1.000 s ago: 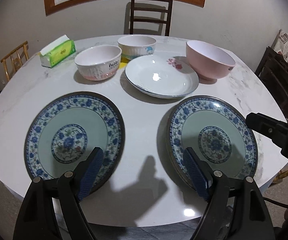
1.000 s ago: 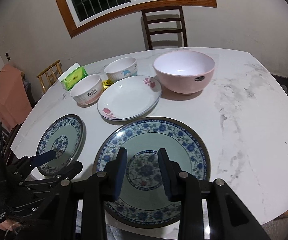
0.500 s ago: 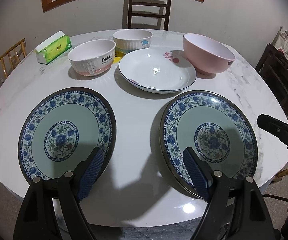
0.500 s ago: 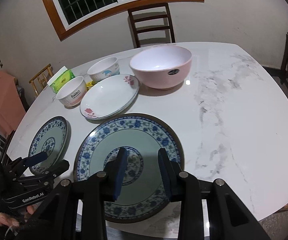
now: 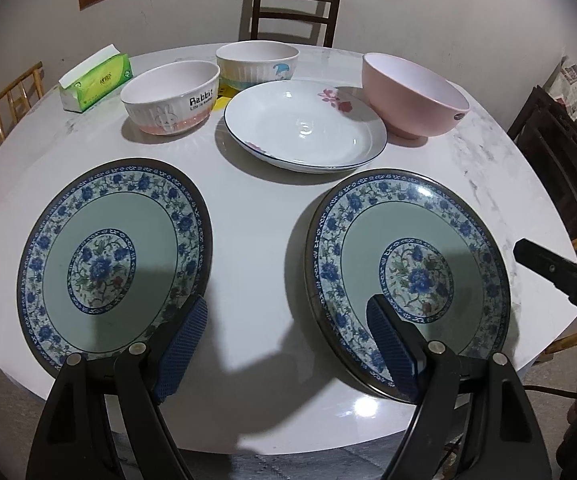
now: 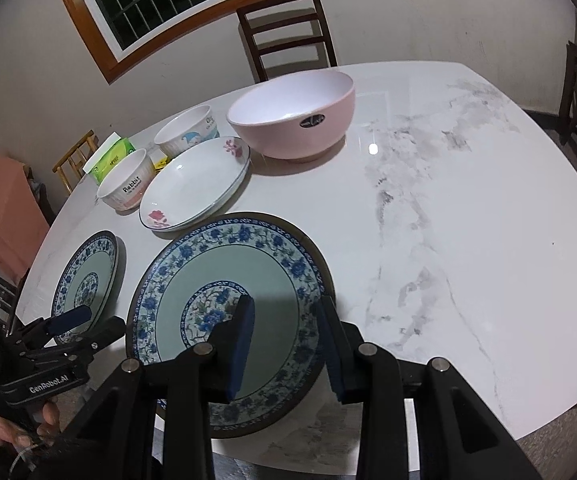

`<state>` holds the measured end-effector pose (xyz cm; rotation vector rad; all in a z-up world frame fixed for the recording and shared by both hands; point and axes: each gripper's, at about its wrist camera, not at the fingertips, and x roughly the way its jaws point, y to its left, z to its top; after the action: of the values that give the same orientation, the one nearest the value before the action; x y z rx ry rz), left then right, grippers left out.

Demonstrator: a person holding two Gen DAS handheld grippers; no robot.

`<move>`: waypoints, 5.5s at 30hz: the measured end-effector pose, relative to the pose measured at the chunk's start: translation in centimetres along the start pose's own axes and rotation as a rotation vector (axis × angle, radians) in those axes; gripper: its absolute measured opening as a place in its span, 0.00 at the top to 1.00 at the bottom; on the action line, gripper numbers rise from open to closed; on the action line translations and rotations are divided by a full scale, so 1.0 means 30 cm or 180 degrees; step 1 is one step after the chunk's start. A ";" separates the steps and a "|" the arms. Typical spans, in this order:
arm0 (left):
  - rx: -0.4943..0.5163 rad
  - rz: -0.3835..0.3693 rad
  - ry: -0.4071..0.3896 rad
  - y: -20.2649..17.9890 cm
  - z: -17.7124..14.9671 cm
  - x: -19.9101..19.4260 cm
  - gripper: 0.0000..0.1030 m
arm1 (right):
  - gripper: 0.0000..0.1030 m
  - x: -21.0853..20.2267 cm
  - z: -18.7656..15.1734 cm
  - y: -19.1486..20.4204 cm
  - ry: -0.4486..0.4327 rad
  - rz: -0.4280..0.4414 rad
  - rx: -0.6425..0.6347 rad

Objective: Organize plates and bowls
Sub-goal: 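Grip the blue-and-white plate rim with the left gripper and lift it, then lower the held plate onto the other blue-and-white plate with the left gripper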

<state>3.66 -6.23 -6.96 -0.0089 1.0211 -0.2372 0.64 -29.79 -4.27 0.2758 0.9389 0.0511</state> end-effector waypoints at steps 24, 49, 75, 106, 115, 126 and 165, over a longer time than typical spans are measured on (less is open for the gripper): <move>-0.0262 -0.0586 0.0248 0.025 0.028 0.075 0.30 | 0.68 0.119 -0.020 -0.175 0.0311 0.0672 0.0336; -0.0112 -0.0639 0.0343 -0.017 0.056 0.143 0.62 | 0.78 0.194 -0.013 -0.207 0.0418 0.1164 0.0385; -0.0131 -0.0724 0.0450 0.022 0.074 0.147 0.82 | 0.86 0.201 0.002 -0.214 0.0444 0.1123 0.0345; -0.0388 -0.0514 0.0099 0.197 0.117 0.006 0.82 | 0.88 0.191 0.085 0.044 0.0377 0.1076 0.0166; -0.0674 -0.0280 -0.0091 0.430 0.122 -0.094 0.82 | 0.88 0.266 0.136 0.302 0.0467 0.1286 -0.0097; -0.1003 0.0006 -0.0149 0.691 0.068 -0.144 0.82 | 0.88 0.407 0.145 0.549 0.0745 0.1446 -0.0260; -0.1085 0.0196 0.0056 0.793 0.009 -0.043 0.80 | 0.85 0.478 0.101 0.708 0.0891 0.1122 -0.0452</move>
<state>7.81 17.18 -8.54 -0.2845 1.0676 -0.0051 13.19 -7.61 -8.45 0.3048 1.1493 0.4889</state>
